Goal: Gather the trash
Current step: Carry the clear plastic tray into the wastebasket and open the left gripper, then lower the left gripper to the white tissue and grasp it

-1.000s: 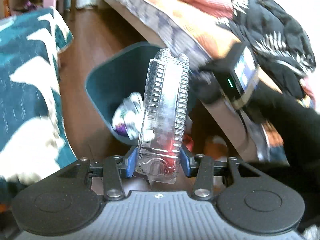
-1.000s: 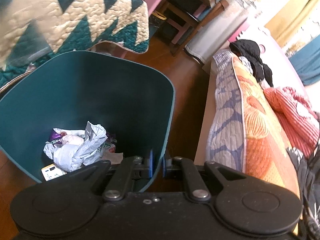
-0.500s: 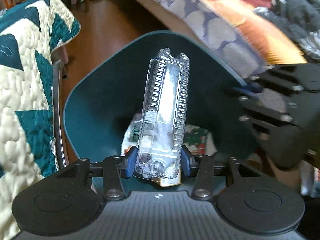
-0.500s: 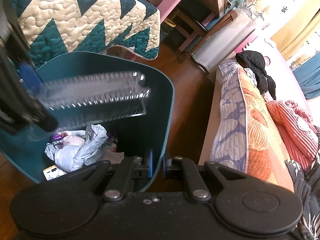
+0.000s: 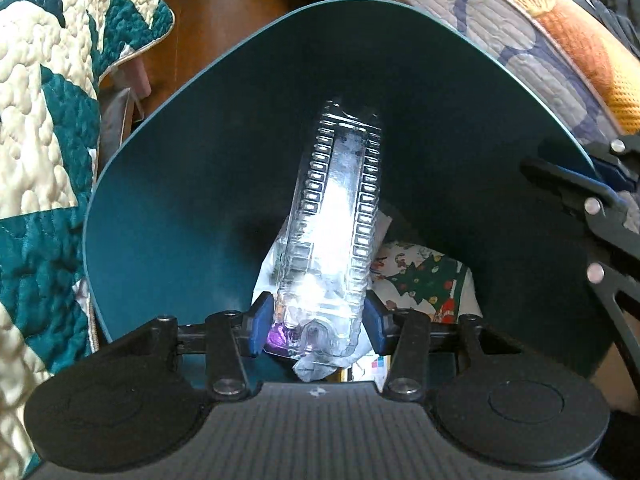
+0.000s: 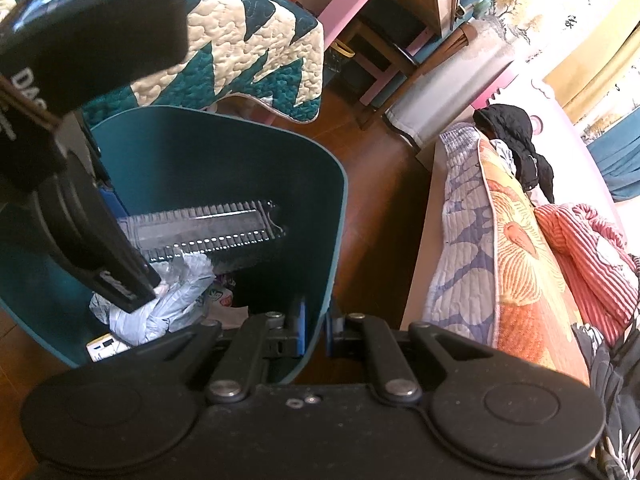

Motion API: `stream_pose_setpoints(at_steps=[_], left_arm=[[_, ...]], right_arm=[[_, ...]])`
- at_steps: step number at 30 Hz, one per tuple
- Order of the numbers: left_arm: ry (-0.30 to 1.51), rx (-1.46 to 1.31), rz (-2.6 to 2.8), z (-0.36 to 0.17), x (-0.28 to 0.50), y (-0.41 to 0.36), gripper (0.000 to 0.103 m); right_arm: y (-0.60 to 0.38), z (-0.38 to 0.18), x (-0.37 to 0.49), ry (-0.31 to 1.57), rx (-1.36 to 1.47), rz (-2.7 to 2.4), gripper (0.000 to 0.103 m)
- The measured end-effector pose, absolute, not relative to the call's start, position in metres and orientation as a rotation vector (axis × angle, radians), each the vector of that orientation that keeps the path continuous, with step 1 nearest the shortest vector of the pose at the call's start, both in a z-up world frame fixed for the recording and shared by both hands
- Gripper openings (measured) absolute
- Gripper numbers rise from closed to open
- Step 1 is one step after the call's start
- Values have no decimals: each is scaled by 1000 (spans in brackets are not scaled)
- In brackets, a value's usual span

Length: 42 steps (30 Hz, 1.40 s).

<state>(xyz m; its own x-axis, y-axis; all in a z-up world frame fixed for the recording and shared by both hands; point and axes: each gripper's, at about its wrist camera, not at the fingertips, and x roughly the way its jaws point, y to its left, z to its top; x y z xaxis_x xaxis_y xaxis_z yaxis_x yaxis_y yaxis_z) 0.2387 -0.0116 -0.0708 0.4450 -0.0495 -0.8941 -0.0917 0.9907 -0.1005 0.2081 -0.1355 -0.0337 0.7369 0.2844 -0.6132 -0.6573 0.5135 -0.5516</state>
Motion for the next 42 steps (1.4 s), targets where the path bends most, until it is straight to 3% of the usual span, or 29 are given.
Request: stream_pose_setpoints(at_steps=[6,14,25,28,33,38,42], left_arm=[[1102,-174,43,-72,244,-12,50],[1022,-246,32,-58,231,-7,71],[889,-277,-31,-16,190,0,74],[844,-262,-61,-3,170,6,81],[820,-199,-155,13,140,7,82],[785,-142,-226,16,110,-4,97],[798,-102,-315,5,95,-20,99]], right_arm=[[-135,-34,209,487,-856,592,9],[-136,-35,209,491,-851,590,9],[-138,-34,214,508,-840,591,9],[-138,-34,216,516,-833,588,9],[-142,-34,223,537,-810,578,9],[-150,-36,238,582,-759,552,9],[-158,-39,247,608,-723,541,8]])
